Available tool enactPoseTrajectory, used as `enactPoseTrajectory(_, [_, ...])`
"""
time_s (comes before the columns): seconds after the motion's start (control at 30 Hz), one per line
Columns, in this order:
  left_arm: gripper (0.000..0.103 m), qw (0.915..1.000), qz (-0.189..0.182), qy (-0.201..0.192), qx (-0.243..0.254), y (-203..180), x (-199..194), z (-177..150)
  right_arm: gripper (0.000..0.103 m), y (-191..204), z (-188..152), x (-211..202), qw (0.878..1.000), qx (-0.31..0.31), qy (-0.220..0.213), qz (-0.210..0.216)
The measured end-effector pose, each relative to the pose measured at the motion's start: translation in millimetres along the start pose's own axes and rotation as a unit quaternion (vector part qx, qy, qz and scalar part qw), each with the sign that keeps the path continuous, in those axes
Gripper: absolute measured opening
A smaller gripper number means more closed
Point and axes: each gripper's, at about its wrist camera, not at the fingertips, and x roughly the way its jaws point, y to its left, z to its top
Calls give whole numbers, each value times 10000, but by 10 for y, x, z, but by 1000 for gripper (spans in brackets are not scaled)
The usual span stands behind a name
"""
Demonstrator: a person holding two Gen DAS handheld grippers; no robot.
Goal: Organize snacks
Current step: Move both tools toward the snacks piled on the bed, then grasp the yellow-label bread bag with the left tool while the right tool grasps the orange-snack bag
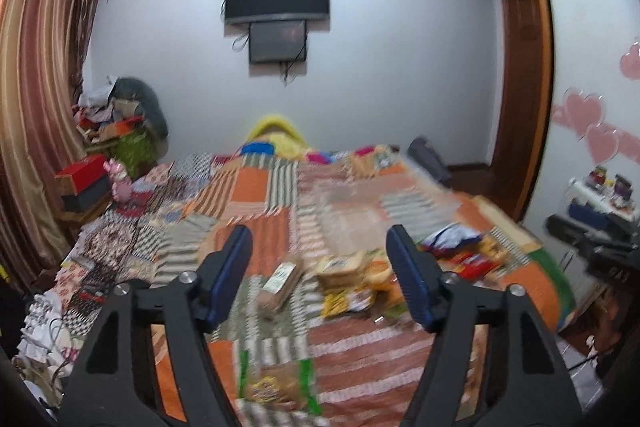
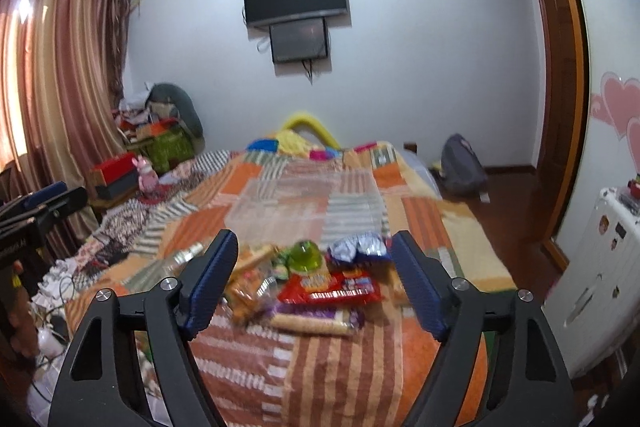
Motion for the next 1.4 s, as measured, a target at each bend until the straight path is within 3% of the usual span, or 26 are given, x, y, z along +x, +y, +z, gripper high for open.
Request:
enactPoseTrajectory(0.13, [68,9988,60,489,-78,315,246,-213,77,-83,-103,104,9993,12,360,-60])
enactPoseTrajectory(0.27, [68,9940,298,1030,205,542,424,-484,77,-90,-215,234,9972,18,748,-77])
enactPoseTrajectory(0.37, [69,9894,171,1439,122,656,554,-746,77,-78,-264,353,9948,16,1012,-97])
enactPoseTrajectory(0.53, [95,9757,-177,2124,-503,733,723,-1131,77,-23,-331,553,9910,57,1340,3])
enactPoseTrajectory(0.67, [98,9633,-467,2487,-892,764,874,-1324,77,44,-375,701,9875,119,1568,90])
enactPoseTrajectory(0.97, [98,9543,-370,2876,-726,821,1109,-1507,77,375,-403,998,9798,34,1857,742])
enactPoseTrajectory(1.17, [98,9530,-434,2948,-550,754,1244,-1583,77,512,-503,1214,9731,-19,2138,853])
enactPoseTrajectory(1.4, [89,9568,-479,2847,-327,669,1340,-1575,77,505,-465,1351,9740,8,2153,699])
